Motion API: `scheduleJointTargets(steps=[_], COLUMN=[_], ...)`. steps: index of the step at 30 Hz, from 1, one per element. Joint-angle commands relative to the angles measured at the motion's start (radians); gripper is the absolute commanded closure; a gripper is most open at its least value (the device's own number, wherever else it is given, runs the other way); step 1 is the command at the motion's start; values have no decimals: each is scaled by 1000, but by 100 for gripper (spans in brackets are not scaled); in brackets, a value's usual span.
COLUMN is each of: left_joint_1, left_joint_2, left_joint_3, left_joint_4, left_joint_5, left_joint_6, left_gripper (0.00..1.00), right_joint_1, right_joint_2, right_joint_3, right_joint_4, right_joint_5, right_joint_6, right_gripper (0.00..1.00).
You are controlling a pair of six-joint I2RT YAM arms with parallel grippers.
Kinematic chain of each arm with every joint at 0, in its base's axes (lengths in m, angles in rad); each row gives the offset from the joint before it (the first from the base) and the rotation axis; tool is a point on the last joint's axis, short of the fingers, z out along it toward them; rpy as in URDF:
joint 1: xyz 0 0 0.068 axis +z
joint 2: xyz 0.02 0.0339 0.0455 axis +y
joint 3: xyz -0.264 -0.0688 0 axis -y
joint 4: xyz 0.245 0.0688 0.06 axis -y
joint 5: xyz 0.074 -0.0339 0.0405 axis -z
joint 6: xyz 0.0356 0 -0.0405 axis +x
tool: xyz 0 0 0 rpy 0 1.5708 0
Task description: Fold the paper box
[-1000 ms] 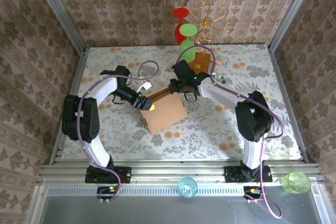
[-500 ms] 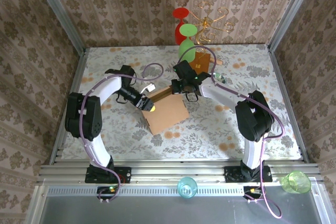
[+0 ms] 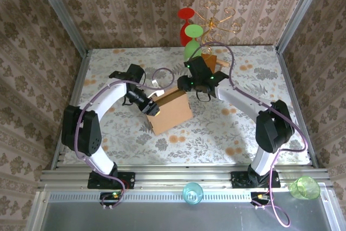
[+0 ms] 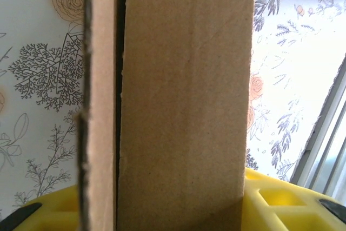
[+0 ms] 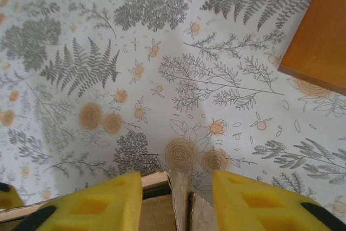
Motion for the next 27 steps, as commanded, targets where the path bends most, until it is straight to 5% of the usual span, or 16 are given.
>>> scheduleJointTargets(steps=[1, 6, 11, 27], left_joint_1=[-26, -68, -100, -137], left_joint_2=[-45, -71, -72, -42], left_joint_3=[14, 9, 9, 40], left_joint_4=[-34, -50, -59, -62], left_joint_5=[-89, -126, -154, -186], left_joint_6=[61, 93, 105, 100], left_gripper=[52, 52, 52, 50], right_joint_1=[-42, -93, -95, -32], right_joint_2=[-102, -165, -127, -86], right_joint_3=[-25, -42, -23, -17], right_joint_4=[-50, -106, -184, -254], right_joint_5=[-40, -140, -220, -107], right_joint_6=[-12, -113, -223, -318], right_gripper=[56, 54, 66, 73])
